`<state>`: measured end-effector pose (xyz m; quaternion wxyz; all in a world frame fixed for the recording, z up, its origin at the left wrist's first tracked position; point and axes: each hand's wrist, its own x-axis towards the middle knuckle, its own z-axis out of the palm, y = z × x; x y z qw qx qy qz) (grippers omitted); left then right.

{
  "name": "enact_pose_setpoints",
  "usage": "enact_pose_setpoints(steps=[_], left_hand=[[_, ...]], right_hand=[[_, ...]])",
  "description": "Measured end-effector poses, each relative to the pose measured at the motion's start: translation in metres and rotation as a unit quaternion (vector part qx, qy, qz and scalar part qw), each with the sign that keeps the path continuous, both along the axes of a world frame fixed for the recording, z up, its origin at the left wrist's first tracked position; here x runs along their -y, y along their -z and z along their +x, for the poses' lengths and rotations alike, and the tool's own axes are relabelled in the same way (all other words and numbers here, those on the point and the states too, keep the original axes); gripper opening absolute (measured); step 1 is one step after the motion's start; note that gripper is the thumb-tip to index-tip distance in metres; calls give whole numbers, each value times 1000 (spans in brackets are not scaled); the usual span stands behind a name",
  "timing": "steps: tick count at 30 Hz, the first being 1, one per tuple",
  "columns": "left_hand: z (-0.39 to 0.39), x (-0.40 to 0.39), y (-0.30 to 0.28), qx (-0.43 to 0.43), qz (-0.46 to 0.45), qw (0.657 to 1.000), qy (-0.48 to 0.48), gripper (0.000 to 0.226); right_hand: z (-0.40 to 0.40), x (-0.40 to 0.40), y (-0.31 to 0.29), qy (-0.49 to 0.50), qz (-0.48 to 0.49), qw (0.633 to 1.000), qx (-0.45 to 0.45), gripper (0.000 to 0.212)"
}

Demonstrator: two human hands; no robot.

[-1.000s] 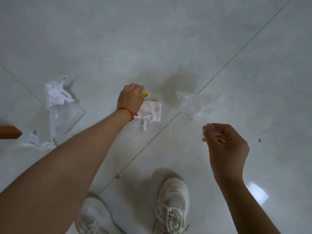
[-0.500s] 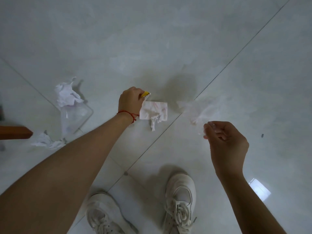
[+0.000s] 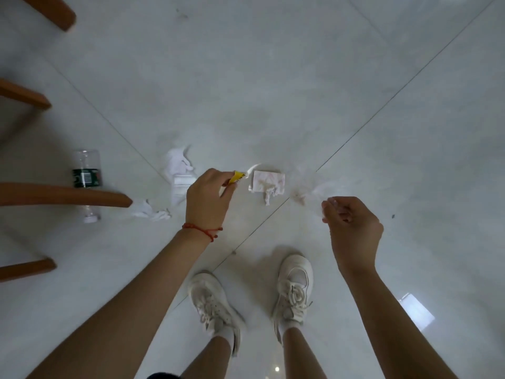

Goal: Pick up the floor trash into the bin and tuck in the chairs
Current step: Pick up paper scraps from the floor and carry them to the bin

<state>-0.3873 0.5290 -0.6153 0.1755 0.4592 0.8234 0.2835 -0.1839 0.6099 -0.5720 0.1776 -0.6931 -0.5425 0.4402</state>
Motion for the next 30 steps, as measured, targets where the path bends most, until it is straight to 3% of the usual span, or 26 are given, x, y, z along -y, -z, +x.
enact_pose_setpoints(steps=[11, 15, 19, 30], left_hand=[[1, 56, -210, -6, 32, 996, -82, 16], [6, 69, -275, -22, 47, 991, -124, 16], [16, 83, -325, -50, 72, 981, -172, 27], [63, 163, -416, -107, 74, 908, -399, 13]], right_hand=[[-25, 12, -183, -176, 34, 984, 2, 17], [-33, 12, -239, -245, 69, 967, 0, 13], [-43, 3, -285, -330, 133, 935, 5, 11], [-66, 7, -377, -523, 178, 833, -14, 13]])
